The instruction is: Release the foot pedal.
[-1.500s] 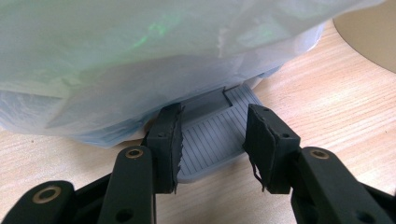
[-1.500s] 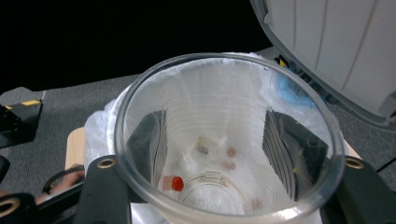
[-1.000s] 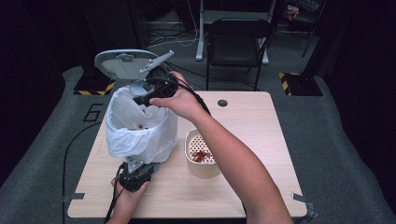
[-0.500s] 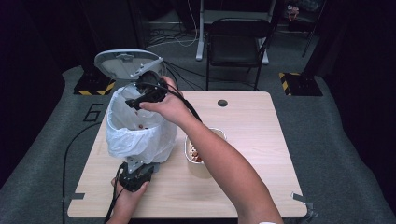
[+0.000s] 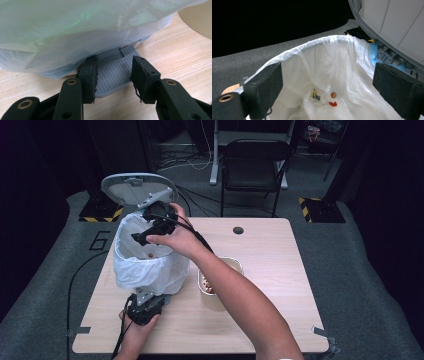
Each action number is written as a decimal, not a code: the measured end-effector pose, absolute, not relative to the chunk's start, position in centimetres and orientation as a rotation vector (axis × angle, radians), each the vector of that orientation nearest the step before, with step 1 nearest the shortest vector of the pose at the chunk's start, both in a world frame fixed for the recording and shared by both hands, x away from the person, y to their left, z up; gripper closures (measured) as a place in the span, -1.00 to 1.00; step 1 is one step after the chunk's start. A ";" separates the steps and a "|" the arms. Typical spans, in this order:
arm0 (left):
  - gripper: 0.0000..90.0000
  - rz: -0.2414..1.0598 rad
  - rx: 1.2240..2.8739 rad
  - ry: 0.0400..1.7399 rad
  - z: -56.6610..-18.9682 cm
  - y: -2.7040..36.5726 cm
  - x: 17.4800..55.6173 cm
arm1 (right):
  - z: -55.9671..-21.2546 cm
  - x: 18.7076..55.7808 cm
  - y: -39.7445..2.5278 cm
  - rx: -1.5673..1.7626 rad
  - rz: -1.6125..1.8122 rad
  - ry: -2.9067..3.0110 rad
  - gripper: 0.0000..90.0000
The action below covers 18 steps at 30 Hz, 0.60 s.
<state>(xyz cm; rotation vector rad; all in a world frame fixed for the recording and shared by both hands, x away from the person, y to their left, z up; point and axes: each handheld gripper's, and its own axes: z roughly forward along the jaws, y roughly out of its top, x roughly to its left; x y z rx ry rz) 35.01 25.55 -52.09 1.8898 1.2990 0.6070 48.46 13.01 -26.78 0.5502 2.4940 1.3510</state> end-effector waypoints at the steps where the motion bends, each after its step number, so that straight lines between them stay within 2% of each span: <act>1: 0.25 0.604 1.896 1.295 -52.1 25.6 35.0 | -26.8 48.3 12.8 0.560 1.353 2.503 -0.73; 11: 0.25 0.588 1.884 1.312 -52.1 25.6 35.0 | -26.1 47.1 8.8 0.528 1.332 2.523 -0.65; 18: 0.25 0.573 1.863 1.323 -52.0 25.7 35.2 | -26.1 46.4 3.8 0.577 1.298 2.493 -0.65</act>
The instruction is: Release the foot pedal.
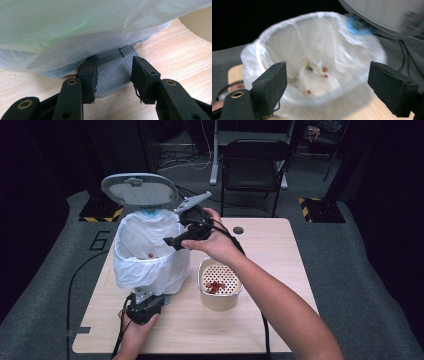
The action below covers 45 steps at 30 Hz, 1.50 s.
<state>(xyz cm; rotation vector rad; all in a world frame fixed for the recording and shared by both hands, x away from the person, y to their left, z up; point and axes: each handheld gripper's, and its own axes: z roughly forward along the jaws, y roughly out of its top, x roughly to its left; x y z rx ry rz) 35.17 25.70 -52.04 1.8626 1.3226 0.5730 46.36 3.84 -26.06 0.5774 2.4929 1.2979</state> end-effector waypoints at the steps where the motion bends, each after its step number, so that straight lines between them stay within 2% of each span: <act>1: 0.25 0.573 1.867 1.323 -52.0 25.7 35.2 | -26.1 46.4 3.4 0.586 1.299 2.488 -0.65; 6: 0.25 0.573 1.862 1.325 -52.0 25.9 35.3 | -26.1 46.7 0.3 0.641 1.327 2.458 -0.65; 9: 0.24 0.503 1.807 1.363 -52.0 25.7 35.2 | -26.4 46.7 -0.9 0.664 1.326 2.438 -0.65; 14: 0.23 0.436 1.810 1.358 -51.7 26.0 35.2 | -27.2 46.6 -2.9 0.664 1.277 2.427 -0.65; 15: 0.18 0.409 1.817 1.364 -51.6 26.1 35.2 | -27.3 46.6 -3.2 0.668 1.279 2.421 -0.65; 17: 0.02 0.415 1.828 1.344 -51.3 26.2 35.1 | -27.7 46.5 -4.0 0.690 1.282 2.410 -0.65; 22: -0.01 0.425 1.791 1.313 -50.2 26.1 34.4 | -28.5 45.9 -5.5 0.719 1.251 2.405 -0.65; 23: -0.03 0.467 1.812 1.305 -50.1 26.3 34.4 | -28.6 45.8 -5.8 0.727 1.251 2.403 -0.65; 24: -0.09 0.452 1.794 1.336 -50.1 26.1 34.5 | -28.7 45.7 -6.0 0.746 1.261 2.391 -0.65; 28: -0.10 0.428 1.835 1.323 -49.8 26.8 34.4 | -29.0 45.3 -7.4 0.760 1.272 2.375 -0.64; 36: -0.16 0.345 1.816 1.381 -48.6 26.8 33.6 | -30.7 44.0 -10.6 0.777 1.287 2.355 -0.56; 40: -0.20 0.389 1.836 1.350 -47.7 27.4 33.1 | -31.7 43.2 -12.4 0.791 1.250 2.346 -0.53; 42: -0.22 0.363 1.807 1.383 -47.4 27.7 32.5 | -32.2 42.7 -13.4 0.813 1.248 2.334 -0.53; 45: -0.23 0.433 1.876 1.312 -47.3 29.5 32.3 | -33.0 42.0 -14.7 0.835 1.237 2.314 -0.51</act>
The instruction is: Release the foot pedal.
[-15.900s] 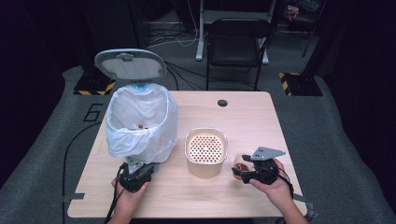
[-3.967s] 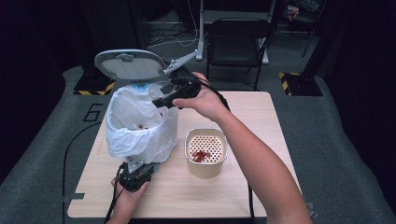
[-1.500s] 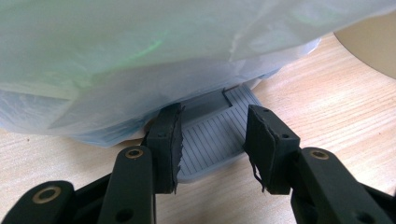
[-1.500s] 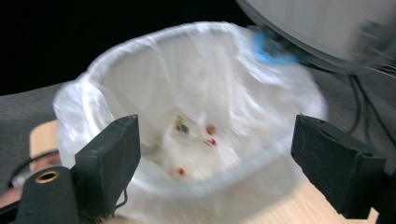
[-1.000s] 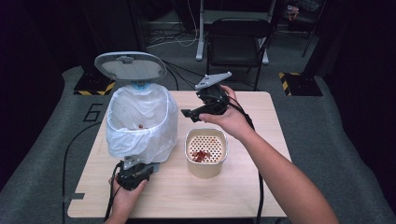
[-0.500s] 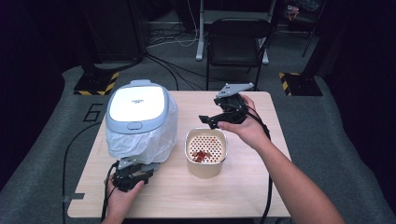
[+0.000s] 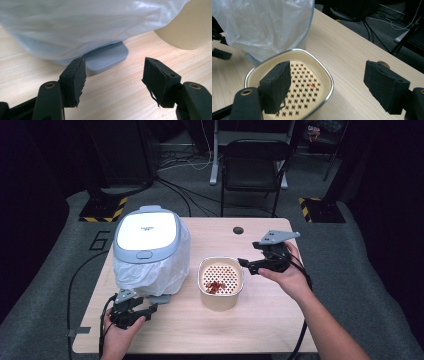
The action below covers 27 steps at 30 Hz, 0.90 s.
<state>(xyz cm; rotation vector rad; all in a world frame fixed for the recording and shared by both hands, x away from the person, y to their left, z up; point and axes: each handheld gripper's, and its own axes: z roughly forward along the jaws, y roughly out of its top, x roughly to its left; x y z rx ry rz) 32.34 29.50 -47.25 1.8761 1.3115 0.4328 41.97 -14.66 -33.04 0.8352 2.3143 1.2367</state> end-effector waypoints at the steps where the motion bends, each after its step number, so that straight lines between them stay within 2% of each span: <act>1: -0.23 0.429 1.845 1.332 -47.4 29.6 32.2 | -33.5 41.7 -15.1 0.844 1.233 2.308 -0.51; 7: -0.24 0.432 1.838 1.377 -47.5 32.3 32.0 | -35.6 40.4 -16.9 0.890 1.203 2.298 -0.51; 14: -0.28 0.498 1.802 1.412 -48.3 34.9 32.6 | -38.2 39.5 -18.0 0.946 1.184 2.280 -0.51; 27: -0.33 0.549 1.794 1.440 -50.5 36.6 33.7 | -44.0 37.8 -20.3 1.096 1.049 2.233 -0.47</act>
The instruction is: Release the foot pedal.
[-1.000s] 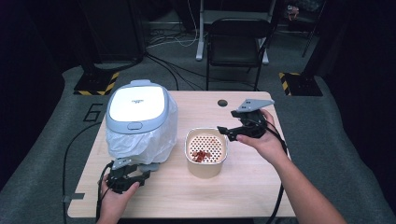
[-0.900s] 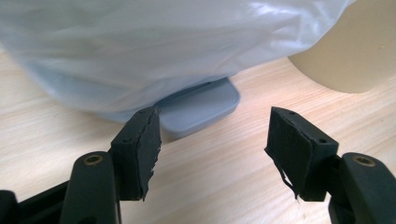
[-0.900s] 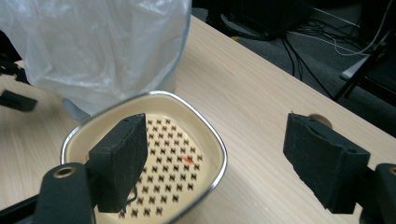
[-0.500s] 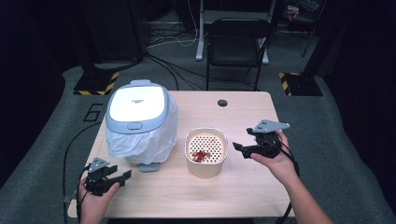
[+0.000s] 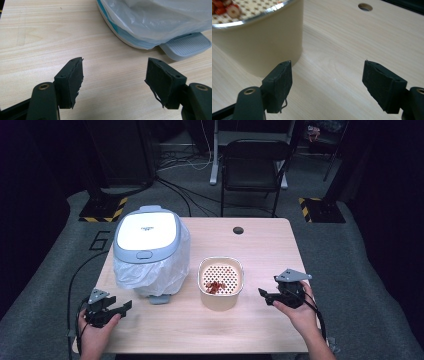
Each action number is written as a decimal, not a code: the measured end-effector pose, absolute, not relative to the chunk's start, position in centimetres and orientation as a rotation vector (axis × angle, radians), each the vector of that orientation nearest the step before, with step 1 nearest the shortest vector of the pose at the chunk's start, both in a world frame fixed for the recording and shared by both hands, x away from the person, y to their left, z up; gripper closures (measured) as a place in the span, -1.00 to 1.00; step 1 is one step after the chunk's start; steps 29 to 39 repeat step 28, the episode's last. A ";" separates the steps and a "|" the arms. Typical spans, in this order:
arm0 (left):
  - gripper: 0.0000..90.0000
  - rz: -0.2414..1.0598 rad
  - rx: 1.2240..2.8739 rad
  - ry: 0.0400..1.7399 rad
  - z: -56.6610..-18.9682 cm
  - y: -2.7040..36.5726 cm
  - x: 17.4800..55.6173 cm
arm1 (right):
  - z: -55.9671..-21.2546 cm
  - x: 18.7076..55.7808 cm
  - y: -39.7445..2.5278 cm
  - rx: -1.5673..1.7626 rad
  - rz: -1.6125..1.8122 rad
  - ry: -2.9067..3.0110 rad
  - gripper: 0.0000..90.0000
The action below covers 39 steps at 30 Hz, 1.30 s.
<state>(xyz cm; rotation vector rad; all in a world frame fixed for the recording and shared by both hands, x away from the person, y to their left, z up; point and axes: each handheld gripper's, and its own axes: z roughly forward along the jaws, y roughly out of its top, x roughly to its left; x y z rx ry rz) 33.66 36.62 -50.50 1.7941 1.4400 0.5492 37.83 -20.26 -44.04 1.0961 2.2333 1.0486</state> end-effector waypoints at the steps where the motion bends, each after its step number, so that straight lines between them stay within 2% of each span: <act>1: -0.33 0.554 1.806 1.433 -50.6 36.6 33.7 | -44.4 37.7 -20.4 1.123 1.057 2.232 -0.47; 16: -0.40 0.585 1.898 1.363 -51.5 36.0 34.2 | -49.8 36.9 -22.4 1.198 1.091 2.170 -0.47; 24: -0.41 0.582 1.915 1.323 -52.1 35.9 34.7 | -51.2 37.4 -22.6 1.212 1.086 2.186 -0.51; 28: -0.41 0.628 1.927 1.282 -52.5 35.8 35.0 | -51.9 37.7 -22.7 1.247 1.085 2.187 -0.53; 39: -0.41 0.628 1.927 1.282 -52.5 35.8 35.0 | -51.9 37.7 -22.7 1.247 1.085 2.187 -0.53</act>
